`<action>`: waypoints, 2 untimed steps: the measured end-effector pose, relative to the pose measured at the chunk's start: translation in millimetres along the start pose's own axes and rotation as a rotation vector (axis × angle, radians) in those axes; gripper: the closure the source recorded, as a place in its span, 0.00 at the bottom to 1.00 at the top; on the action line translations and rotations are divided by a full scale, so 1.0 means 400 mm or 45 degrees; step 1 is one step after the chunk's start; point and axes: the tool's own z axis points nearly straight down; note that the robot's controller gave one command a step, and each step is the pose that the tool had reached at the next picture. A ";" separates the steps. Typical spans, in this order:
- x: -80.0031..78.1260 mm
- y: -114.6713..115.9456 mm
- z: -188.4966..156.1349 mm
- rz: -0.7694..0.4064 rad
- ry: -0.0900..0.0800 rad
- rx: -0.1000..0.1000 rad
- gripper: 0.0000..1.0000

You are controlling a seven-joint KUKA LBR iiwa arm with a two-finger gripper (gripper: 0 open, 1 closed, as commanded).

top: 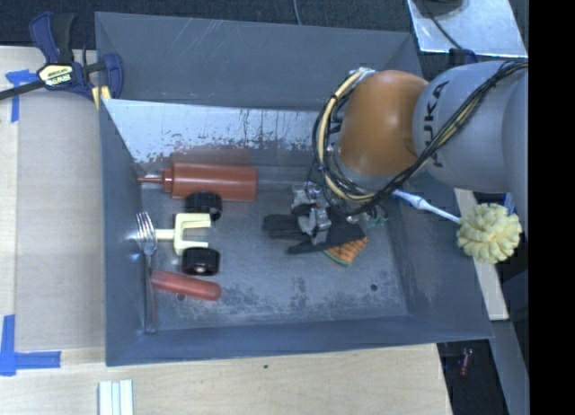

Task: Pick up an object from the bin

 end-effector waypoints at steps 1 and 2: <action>0.000 0.000 0.000 0.000 0.000 0.000 1.00; 0.000 0.000 0.000 0.000 0.000 0.000 1.00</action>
Offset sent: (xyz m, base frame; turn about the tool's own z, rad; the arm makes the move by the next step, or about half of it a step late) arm 0.0000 0.0000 0.0000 0.0000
